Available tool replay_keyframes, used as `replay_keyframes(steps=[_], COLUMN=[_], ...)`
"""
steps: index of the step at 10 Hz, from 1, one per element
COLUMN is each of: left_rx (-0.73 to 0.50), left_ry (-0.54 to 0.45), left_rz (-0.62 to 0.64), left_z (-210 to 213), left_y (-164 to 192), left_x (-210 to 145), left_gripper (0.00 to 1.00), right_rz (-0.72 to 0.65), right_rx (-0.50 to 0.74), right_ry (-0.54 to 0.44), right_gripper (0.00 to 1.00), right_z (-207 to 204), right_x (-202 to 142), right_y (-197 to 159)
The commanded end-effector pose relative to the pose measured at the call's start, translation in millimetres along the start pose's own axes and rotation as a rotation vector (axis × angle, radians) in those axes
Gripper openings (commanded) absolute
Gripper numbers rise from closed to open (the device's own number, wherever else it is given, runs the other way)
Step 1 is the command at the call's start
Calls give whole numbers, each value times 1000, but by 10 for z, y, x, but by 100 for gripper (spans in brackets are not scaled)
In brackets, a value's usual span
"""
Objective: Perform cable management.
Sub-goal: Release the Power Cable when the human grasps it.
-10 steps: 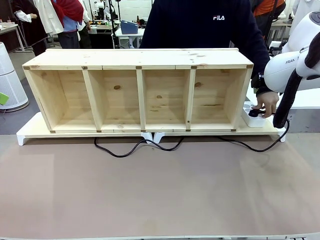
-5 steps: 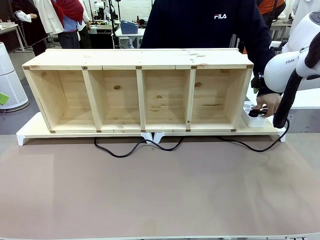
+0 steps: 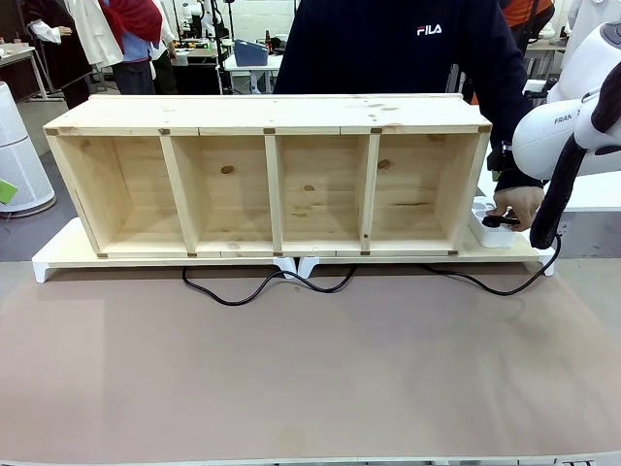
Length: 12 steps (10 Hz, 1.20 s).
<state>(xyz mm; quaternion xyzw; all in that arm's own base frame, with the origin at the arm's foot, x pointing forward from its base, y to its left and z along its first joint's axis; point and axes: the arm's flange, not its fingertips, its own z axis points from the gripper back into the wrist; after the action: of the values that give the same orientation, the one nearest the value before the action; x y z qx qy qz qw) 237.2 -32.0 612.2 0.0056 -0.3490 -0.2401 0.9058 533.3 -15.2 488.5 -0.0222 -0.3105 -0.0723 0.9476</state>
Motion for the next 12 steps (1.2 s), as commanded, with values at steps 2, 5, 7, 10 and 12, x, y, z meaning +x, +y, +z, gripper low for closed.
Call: replay_keyframes(steps=[2,5,7,10,12], left_rx=[0,0,0,0,0], left_ry=[-1,-1,-1,-1,-1], left_rz=[2,2,2,2,2], left_z=[5,5,5,5,5], left_y=[6,6,6,6,6], left_x=[-4,-4,-4,-4,-4], left_gripper=[100,100,100,100,100], right_rz=[0,0,0,0,0], right_rx=[-1,-1,-1,-1,-1], right_ry=[5,5,5,5,5], right_gripper=[100,100,100,100,100], right_z=[-7,-7,-7,-7,-7], right_x=[-4,-4,-4,-4,-4], right_y=[-1,-1,-1,-1,-1])
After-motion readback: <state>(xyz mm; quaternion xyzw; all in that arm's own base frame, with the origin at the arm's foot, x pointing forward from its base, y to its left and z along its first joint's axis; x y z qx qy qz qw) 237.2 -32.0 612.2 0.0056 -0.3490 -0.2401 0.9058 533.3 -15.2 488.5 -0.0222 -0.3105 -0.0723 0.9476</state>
